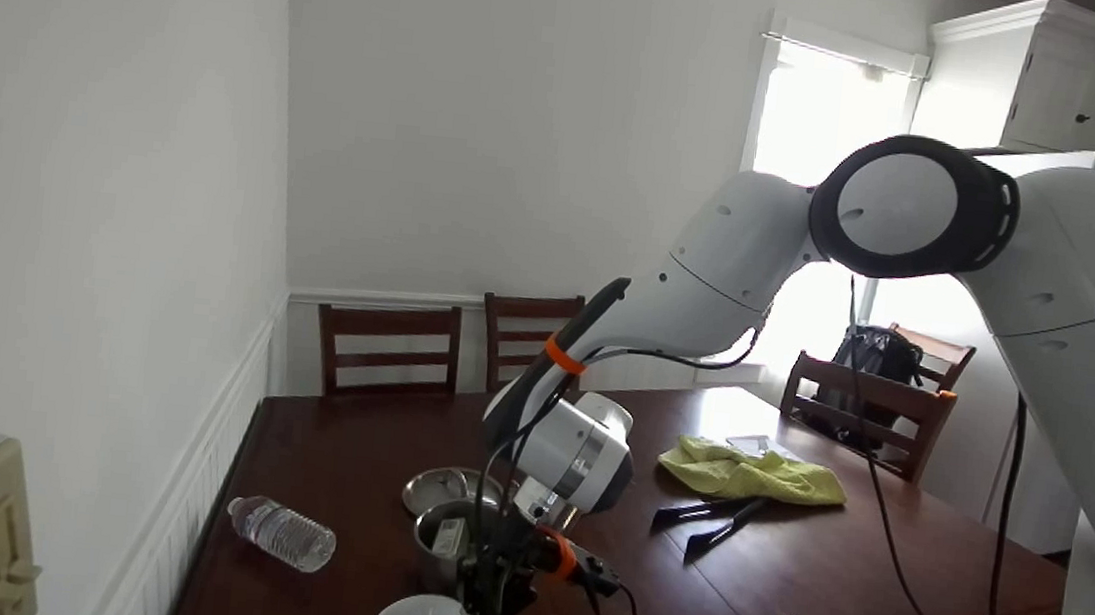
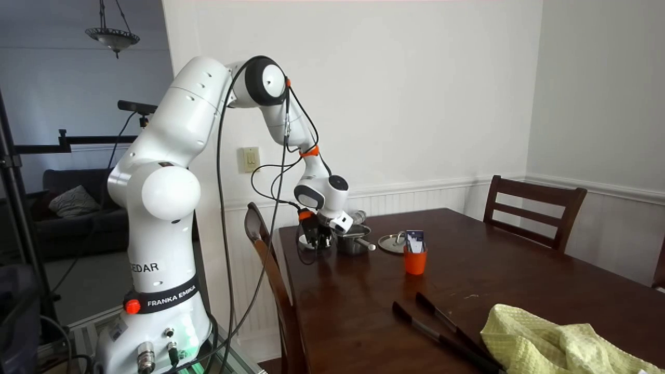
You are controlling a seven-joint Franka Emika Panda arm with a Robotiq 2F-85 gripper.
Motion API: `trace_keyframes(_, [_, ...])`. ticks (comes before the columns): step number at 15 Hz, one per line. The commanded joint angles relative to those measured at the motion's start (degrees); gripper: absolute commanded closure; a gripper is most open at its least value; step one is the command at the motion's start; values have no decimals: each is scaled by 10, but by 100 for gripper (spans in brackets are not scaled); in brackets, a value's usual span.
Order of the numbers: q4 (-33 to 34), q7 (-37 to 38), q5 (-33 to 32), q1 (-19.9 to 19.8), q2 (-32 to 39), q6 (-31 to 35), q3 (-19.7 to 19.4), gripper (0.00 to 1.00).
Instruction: Move the white bowl to the center of the table.
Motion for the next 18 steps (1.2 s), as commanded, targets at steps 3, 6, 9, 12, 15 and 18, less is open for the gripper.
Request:
trace_keyframes(3, [-29, -68, 41, -32, -56, -46, 20, 98])
trace_keyframes(6, [-58, -154, 115, -68, -127, -84, 30, 98])
trace_keyframes(9, [-91, -190, 191, -85, -202, -112, -9, 98])
trace_keyframes(12, [-127, -182, 230, -103, -264, -108, -61, 98])
trace_keyframes(15, [-158, -171, 227, -134, -303, -89, -117, 98])
trace_keyframes(18, [-145, -167, 207, -139, -285, -88, -136, 93])
